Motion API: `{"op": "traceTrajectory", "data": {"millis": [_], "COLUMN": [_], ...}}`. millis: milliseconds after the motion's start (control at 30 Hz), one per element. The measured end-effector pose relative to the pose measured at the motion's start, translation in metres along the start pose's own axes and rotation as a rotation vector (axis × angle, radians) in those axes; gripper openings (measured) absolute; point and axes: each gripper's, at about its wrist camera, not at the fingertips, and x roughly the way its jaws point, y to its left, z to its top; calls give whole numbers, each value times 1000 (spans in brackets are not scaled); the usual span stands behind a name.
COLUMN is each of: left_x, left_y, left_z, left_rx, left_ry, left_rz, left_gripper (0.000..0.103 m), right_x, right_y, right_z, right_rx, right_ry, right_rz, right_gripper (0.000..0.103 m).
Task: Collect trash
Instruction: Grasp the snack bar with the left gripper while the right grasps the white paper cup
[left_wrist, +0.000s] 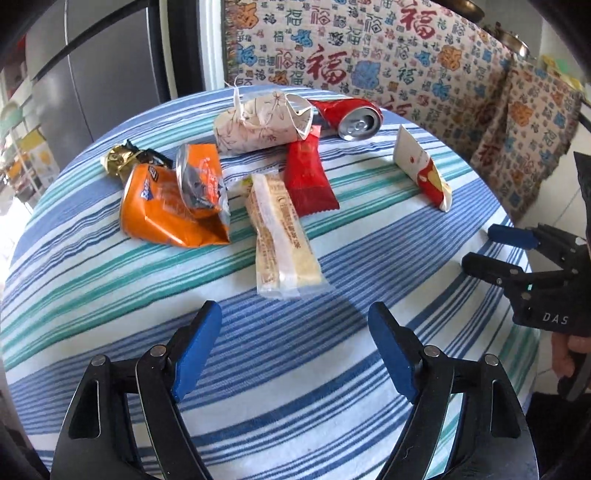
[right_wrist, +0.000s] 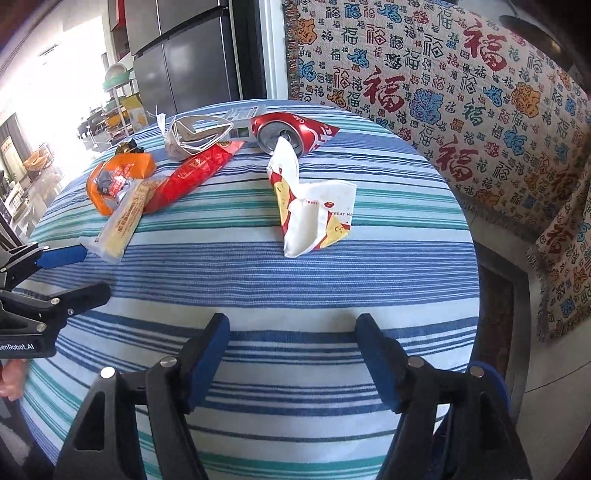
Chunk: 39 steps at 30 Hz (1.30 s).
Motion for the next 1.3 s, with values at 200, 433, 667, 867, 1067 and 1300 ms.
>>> {"op": "traceTrajectory", "data": {"millis": [200,433,667,867,1067,1300], "left_x": [19,26,18,8,-7,-12], "left_y": [-3,4,28,31,30,30], "left_z": [21,35,35,24,10,6], "left_rx": [48,100,23,91,176,151], "left_ry": [-14,-21,-48,-37,15,2], "left_rz": [29,-7,-46,-91,-179,-164], "left_gripper": [86,77,25,22,22,44], "right_x": [12,25,42,41,17,2], "right_y": [-3,-10,-4,-4,6,26], "right_z": [14,30,49,51,23,-4], "right_rx": [29,84,131,131,76,1], "right_ry": [3,-12,-46,-46,-15,-49], "right_rz": [-29,-46,-13,-30,-43,-110], "right_gripper": [78,81,81,49,48,53]}}
